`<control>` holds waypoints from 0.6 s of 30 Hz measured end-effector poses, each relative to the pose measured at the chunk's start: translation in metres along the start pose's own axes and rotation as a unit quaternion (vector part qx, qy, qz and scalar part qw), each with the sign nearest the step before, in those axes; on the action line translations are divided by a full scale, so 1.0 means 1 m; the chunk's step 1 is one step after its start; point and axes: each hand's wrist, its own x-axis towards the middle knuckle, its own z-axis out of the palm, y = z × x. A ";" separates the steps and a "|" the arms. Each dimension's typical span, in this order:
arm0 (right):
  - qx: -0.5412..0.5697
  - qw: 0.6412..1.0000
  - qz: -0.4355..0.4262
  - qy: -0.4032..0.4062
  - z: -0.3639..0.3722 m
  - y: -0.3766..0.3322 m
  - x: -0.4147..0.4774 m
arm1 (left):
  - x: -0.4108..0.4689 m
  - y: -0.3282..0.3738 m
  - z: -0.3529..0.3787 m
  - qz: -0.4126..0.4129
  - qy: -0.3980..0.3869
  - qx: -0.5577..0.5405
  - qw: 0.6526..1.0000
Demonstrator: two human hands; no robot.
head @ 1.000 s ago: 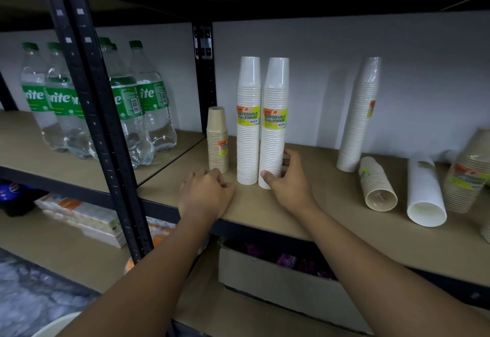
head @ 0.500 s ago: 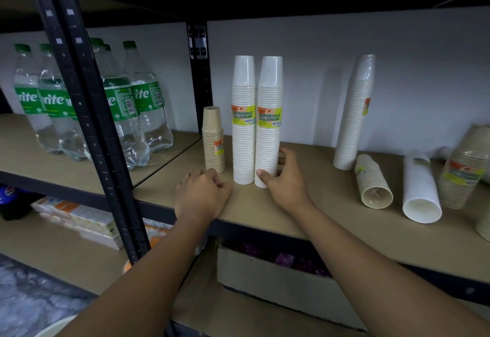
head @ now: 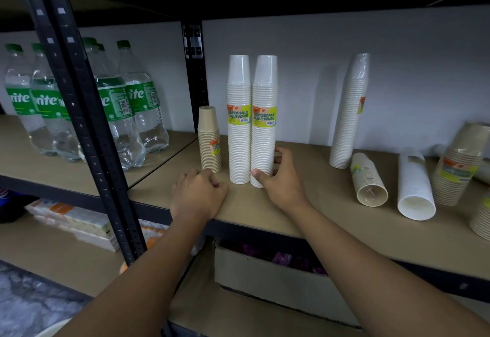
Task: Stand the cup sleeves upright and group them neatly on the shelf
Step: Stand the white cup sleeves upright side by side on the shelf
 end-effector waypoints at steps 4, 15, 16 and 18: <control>0.014 1.000 0.009 0.006 -0.001 -0.001 -0.002 | 0.000 0.001 -0.002 -0.001 -0.006 -0.012 1.000; 0.018 0.993 0.047 0.110 -0.068 -0.003 -0.023 | -0.049 0.077 -0.005 0.116 -0.018 -0.169 0.979; 0.018 0.992 0.044 0.121 -0.078 -0.004 -0.022 | -0.051 0.089 -0.002 0.129 -0.034 -0.178 0.975; 0.020 0.989 0.043 0.137 -0.099 -0.006 -0.017 | -0.051 0.112 0.005 0.148 -0.060 -0.179 0.971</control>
